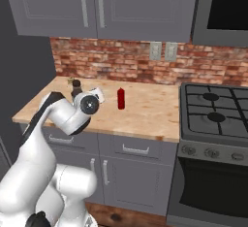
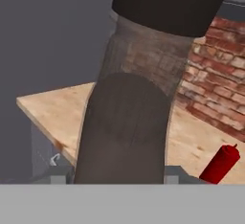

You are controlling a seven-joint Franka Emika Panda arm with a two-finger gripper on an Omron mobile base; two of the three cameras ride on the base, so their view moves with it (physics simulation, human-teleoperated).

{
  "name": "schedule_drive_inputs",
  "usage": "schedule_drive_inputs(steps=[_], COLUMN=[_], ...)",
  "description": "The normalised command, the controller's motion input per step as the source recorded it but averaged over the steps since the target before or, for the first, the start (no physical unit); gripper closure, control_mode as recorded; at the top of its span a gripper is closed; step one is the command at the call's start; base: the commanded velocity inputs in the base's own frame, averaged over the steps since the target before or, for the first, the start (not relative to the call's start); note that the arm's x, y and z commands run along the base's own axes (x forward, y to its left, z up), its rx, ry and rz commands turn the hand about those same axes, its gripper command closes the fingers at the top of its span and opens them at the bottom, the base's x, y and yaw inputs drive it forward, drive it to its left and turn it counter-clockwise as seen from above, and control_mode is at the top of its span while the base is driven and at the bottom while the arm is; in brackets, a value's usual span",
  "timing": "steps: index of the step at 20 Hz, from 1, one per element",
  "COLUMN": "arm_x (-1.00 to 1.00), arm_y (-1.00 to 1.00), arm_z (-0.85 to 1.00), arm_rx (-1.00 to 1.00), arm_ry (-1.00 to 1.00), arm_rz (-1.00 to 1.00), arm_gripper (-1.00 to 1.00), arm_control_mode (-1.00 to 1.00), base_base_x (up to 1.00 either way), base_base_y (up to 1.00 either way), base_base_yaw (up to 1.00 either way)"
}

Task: Pick the ketchup and syrup bottle from the counter and place them in the cabinet.

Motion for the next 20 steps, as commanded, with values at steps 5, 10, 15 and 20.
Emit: schedule_drive_inputs(steps=[5, 10, 15, 20], arm_x=[-0.04, -0.23, -0.23, -0.51], arm_y=[-0.16, -0.14, -0.13, -0.01], arm_z=[0.06, 0.10, 0.08, 0.01], arm_rx=[0.15, 0.12, 0.12, 0.02], arm_ry=[0.22, 0.19, 0.17, 0.03], arm_rz=[-0.14, -0.14, -0.14, -0.14], arm_gripper=[1.00, 1.00, 1.00, 1.00], arm_control_mode=[-1.00, -1.00, -1.00, -1.00], base_base_x=[0.00, 0.00, 0.00, 0.00], base_base_y=[0.00, 0.00, 0.00, 0.00], base_base_yaw=[0.00, 0.00, 0.00, 0.00])
